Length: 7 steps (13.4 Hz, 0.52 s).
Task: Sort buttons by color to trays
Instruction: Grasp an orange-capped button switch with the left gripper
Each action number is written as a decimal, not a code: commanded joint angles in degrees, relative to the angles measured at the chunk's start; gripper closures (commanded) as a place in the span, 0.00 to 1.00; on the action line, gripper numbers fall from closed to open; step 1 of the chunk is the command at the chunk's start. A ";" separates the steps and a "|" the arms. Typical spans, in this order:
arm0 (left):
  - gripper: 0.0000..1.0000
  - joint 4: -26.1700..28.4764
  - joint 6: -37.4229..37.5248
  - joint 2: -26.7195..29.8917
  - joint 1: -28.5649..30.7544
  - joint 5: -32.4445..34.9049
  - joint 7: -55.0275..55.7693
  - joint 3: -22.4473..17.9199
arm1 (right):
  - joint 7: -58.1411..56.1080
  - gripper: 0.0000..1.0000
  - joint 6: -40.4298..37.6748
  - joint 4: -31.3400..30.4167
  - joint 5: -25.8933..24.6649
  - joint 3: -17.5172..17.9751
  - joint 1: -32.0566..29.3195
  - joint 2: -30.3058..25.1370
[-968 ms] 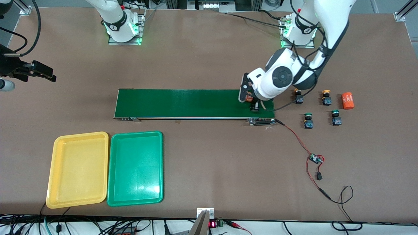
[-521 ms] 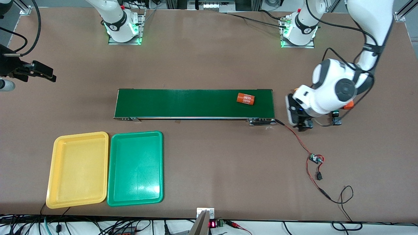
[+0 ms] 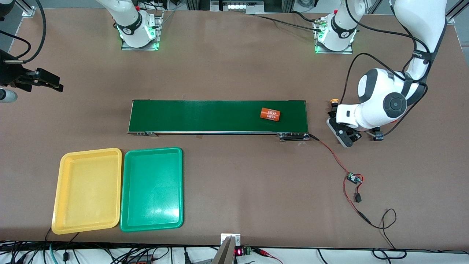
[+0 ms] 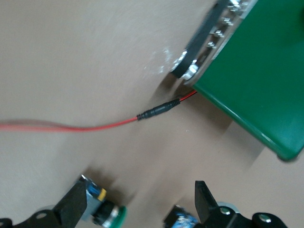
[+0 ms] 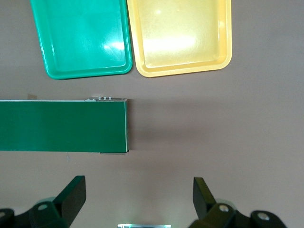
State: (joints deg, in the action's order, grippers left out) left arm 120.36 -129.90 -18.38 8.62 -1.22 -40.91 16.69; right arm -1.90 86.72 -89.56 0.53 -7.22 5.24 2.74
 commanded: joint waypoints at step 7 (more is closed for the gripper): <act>0.00 9.26 0.70 3.70 0.35 -0.54 32.77 -3.51 | -0.65 0.00 -0.50 0.18 -0.44 0.27 -0.14 0.07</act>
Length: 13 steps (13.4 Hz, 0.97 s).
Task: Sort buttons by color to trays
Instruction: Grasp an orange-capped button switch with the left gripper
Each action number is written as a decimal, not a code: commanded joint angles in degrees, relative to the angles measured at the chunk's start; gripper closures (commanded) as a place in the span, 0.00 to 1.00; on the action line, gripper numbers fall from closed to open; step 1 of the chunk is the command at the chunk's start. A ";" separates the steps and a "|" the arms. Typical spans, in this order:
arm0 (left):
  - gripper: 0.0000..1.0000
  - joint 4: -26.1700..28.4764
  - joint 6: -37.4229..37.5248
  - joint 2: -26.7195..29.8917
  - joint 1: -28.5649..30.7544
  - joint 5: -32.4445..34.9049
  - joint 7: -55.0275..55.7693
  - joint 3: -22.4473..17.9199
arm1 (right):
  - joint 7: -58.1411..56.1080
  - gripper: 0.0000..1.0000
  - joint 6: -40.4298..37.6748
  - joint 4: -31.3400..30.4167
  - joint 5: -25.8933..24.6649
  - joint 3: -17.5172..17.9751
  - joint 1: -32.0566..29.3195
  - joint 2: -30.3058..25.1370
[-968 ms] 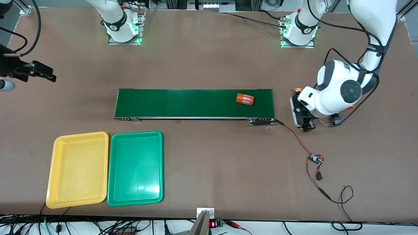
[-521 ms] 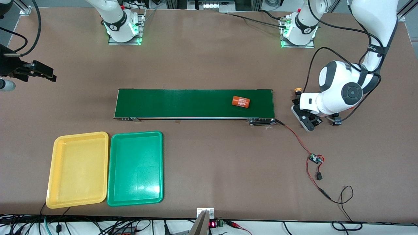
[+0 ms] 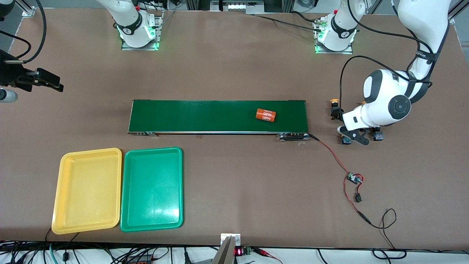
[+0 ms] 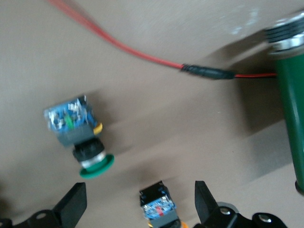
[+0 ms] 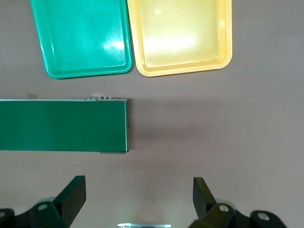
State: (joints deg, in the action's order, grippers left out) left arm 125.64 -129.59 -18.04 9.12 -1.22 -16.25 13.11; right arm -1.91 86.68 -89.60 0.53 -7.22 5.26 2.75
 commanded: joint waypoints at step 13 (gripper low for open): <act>0.00 10.85 0.13 3.37 -0.59 -0.45 27.50 0.16 | -0.64 0.00 -0.55 0.22 -0.35 0.54 0.19 0.06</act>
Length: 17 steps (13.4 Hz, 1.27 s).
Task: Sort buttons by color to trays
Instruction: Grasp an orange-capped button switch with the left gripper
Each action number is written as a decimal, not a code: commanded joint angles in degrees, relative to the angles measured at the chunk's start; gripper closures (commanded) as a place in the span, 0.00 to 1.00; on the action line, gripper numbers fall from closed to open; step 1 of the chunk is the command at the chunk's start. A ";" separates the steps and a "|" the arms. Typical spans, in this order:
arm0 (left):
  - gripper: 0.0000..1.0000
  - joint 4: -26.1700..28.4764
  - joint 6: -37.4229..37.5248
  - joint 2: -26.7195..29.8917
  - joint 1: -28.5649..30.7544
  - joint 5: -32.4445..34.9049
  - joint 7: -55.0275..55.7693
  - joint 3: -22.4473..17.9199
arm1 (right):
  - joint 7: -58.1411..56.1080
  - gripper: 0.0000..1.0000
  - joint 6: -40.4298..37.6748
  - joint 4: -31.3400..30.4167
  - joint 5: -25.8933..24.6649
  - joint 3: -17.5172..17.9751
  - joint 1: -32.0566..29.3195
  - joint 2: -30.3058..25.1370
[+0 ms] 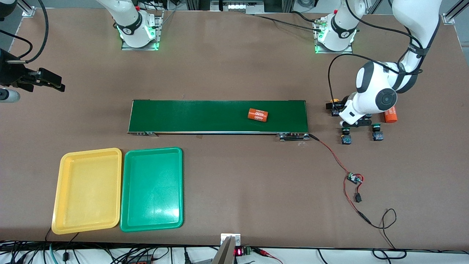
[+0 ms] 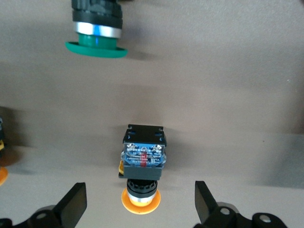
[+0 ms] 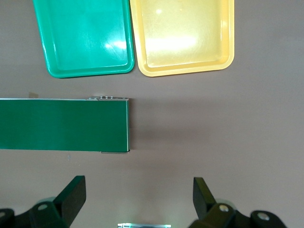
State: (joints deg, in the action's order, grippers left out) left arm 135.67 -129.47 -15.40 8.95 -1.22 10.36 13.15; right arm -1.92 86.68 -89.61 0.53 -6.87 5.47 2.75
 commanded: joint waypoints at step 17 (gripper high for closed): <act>0.81 -1.90 -0.34 -1.66 -0.42 -0.01 0.19 0.12 | -0.19 0.00 -0.28 0.40 -0.18 0.28 0.06 0.06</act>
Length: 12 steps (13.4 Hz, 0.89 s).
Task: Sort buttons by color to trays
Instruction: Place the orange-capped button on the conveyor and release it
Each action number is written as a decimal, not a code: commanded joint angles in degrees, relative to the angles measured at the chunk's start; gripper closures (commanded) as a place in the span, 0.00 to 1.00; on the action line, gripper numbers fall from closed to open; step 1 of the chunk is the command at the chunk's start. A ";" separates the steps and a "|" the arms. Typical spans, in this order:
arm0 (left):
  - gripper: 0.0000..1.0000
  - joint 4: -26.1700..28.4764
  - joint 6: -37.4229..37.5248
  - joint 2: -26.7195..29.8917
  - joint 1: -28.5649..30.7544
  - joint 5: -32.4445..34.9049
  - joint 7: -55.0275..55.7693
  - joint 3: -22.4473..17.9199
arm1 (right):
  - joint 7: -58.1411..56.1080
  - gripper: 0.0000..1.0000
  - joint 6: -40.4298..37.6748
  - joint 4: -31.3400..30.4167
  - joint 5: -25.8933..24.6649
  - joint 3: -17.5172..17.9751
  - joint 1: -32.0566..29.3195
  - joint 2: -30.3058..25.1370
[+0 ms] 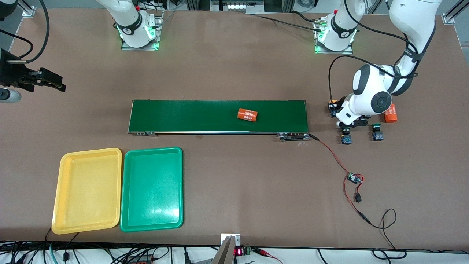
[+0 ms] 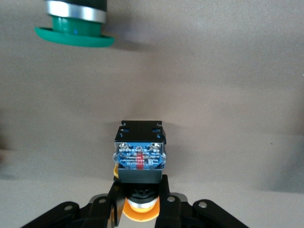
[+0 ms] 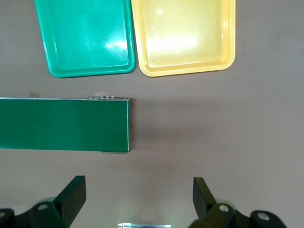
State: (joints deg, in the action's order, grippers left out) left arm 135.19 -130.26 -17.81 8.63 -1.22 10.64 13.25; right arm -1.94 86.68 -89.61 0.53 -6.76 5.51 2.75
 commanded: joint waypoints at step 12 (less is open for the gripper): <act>0.85 -18.82 14.25 4.02 -5.72 -0.63 2.10 9.69 | 0.18 0.00 -0.19 0.49 0.26 0.17 -0.07 0.06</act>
State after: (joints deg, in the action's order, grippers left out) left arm 117.03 -116.42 -11.84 5.03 -1.25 11.64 21.86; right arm -1.93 86.74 -89.60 0.55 -6.78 5.47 2.75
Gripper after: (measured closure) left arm 0.678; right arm 0.000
